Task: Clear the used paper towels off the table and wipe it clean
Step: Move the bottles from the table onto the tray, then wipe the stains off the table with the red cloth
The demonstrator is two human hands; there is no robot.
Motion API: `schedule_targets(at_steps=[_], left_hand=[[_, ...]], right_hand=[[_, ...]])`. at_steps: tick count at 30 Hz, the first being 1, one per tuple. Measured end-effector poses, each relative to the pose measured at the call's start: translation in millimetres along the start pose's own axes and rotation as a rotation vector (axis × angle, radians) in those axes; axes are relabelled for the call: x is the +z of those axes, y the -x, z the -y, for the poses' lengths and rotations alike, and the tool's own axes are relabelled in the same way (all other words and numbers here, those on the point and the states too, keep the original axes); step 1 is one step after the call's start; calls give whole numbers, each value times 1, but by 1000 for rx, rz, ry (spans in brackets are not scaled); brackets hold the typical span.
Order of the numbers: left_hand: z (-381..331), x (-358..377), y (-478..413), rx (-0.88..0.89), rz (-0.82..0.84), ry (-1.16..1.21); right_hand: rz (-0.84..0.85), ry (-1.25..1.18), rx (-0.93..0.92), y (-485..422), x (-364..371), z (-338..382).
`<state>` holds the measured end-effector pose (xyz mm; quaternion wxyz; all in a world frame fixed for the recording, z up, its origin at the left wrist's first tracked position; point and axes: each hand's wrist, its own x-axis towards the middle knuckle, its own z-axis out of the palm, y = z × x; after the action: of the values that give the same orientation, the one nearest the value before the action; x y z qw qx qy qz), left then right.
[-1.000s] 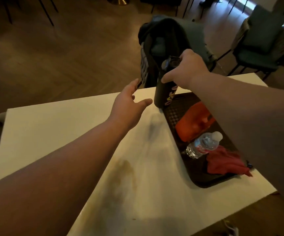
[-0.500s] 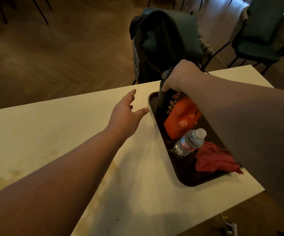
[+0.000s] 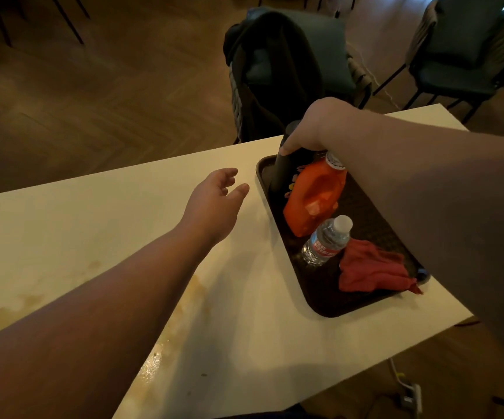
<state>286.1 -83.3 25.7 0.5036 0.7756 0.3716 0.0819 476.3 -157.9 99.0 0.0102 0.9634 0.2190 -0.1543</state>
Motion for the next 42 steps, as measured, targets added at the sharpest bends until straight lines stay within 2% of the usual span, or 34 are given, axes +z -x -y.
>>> schedule_targets(at_steps=[4, 8, 10, 11, 13, 15, 19, 22, 26, 29, 31, 36, 37, 40, 42], left_hand=[[-4, 6, 4, -8, -34, 36], [-4, 9, 10, 19, -73, 5], [0, 10, 15, 19, -58, 7], [2, 10, 18, 22, -48, 5], [8, 9, 25, 32, -21, 10], [17, 7, 33, 42, 41, 66], [46, -2, 66, 90, 207, 89], [71, -4, 95, 131, 277, -14], [97, -1, 124, 138, 404, -94], [104, 9, 132, 133, 427, -98], [105, 18, 135, 124, 412, -89], [104, 38, 142, 96, 349, -68], [105, 41, 143, 89, 338, -67], [104, 51, 149, 68, 293, -75], [101, 58, 153, 57, 256, -80]], right_hand=[[-78, -80, -8, 8, 0, -8], [-416, -130, -114, 36, -3, -12], [-578, -262, -252, 55, 3, -18], [-593, -361, -309, 68, 8, -22], [-554, -572, -366, 97, 24, -28], [-464, -727, -338, 131, 52, -29], [-421, -777, -292, 183, 121, -23], [-301, -887, -20, 208, 163, -27], [-258, -720, 321, 219, 197, -62], [-228, -606, 407, 204, 198, -97], [-188, -504, 411, 182, 201, -118], [44, -207, 386, 141, 218, -148], [37, -153, 348, 141, 218, -151], [-154, -98, 225, 138, 224, -175], [-103, -17, 218, 132, 217, -192]])
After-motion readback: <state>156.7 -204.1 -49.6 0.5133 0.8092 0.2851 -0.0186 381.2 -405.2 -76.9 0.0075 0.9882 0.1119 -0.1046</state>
